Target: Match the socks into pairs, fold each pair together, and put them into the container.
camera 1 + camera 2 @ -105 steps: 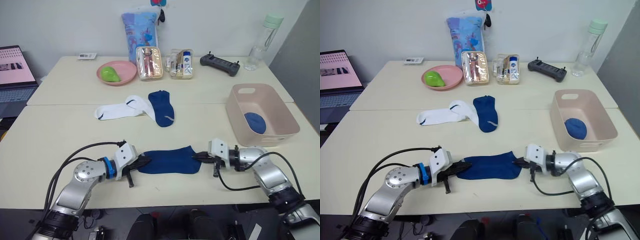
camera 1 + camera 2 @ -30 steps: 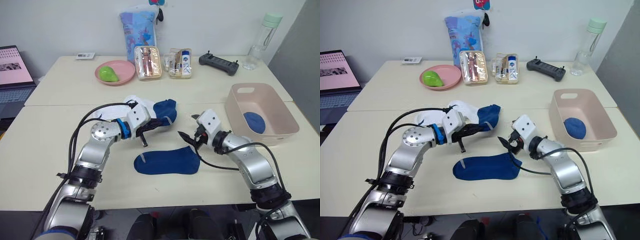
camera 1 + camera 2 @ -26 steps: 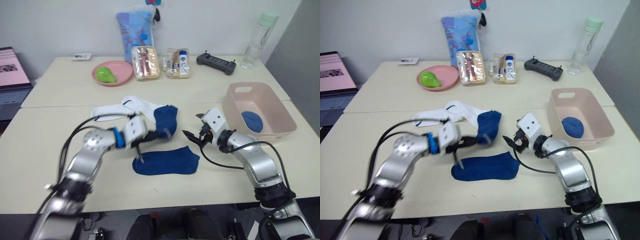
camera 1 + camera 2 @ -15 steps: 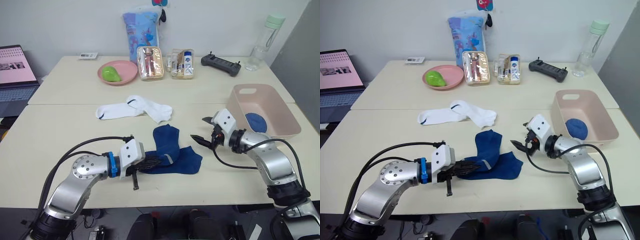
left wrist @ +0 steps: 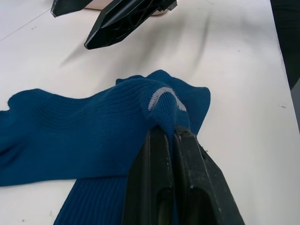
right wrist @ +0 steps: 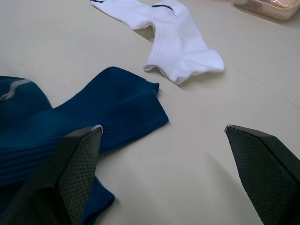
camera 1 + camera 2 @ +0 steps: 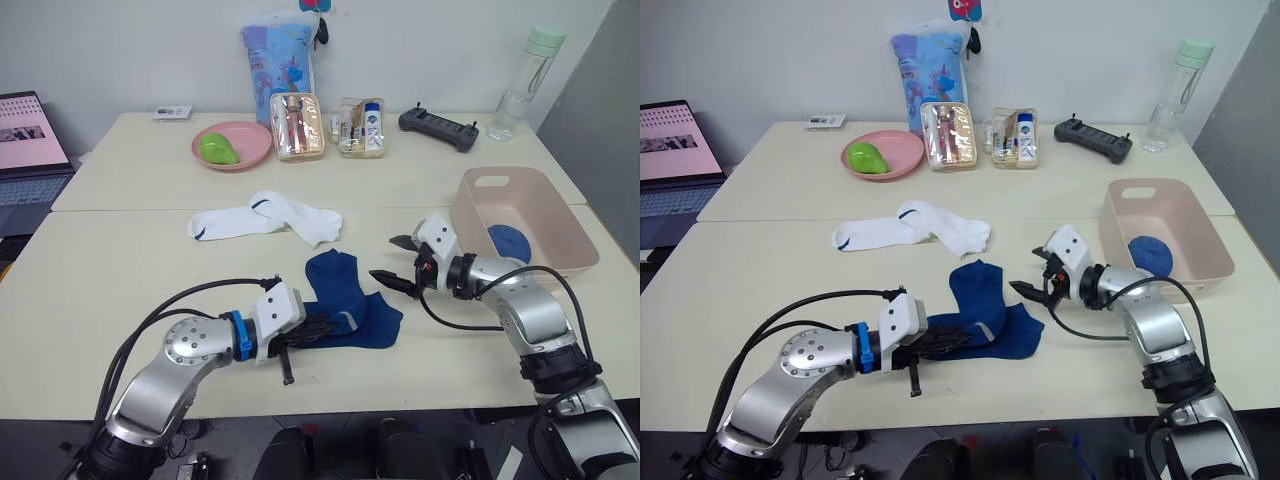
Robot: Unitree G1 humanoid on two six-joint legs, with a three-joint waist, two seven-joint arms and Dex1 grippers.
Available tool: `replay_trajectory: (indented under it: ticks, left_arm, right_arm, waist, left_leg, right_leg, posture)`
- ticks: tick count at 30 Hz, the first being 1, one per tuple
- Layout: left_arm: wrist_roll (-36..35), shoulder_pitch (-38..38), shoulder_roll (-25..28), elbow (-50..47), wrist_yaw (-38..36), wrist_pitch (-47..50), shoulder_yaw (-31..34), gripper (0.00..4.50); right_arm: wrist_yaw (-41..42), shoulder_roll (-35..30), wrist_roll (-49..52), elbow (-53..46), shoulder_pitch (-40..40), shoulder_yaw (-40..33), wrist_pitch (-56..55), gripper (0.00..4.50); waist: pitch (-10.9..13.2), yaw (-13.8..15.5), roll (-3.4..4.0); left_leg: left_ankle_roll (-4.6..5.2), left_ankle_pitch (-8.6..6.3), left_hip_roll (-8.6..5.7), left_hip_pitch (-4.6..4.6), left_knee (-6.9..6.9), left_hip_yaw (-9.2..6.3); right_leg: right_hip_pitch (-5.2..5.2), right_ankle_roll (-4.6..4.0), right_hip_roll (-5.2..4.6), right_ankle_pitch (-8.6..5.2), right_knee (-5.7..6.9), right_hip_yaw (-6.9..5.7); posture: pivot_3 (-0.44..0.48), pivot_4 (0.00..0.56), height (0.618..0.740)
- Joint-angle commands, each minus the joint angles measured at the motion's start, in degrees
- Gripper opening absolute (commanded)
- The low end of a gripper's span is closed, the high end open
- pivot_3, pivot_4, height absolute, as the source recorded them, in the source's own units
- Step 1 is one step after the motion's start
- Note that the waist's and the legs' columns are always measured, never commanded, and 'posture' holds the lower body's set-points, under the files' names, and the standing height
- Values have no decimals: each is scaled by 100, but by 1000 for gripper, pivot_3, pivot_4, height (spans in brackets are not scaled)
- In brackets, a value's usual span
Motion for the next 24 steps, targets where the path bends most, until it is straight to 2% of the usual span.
replay_trajectory:
  ticks: [1,8,15,20,24]
  left_arm:
    - [-22,101,211,-314,-81,-23,40,27]
    - [-65,82,266,-322,-35,-2,42,27]
    - [-193,123,316,-491,39,192,147,27]
    - [-671,-490,-435,18,461,723,261,27]
    - [-623,-671,-456,158,370,756,156,27]
  right_arm:
    - [-147,54,-209,169,-272,23,-218,4500]
    - [-82,558,-377,815,-765,472,-131,4500]
    - [-114,863,-531,1404,-1133,484,-370,4500]
    - [362,449,-143,723,-969,130,18,4500]
    - [390,166,-106,496,-925,1,114,4500]
  waist:
    - [0,-11,0]
    - [0,-14,0]
    - [1,-1,1]
    - [2,34,4]
    - [0,-4,0]
  left_leg:
    - [0,0,0,2,-1,1]
    - [0,0,2,3,-1,2]
    - [0,0,0,-1,-1,1]
    - [0,0,-4,-4,2,-1]
    - [0,0,-5,-2,1,-1]
  right_leg:
    - [0,0,0,0,1,1]
    - [-1,0,1,0,1,1]
    - [-3,0,0,0,-1,0]
    - [-2,0,-3,0,0,-1]
    - [-2,1,-4,0,0,0]
  posture:
    - [0,150,740]
    - [0,150,740]
    - [0,150,740]
    - [0,150,740]
    - [0,150,740]
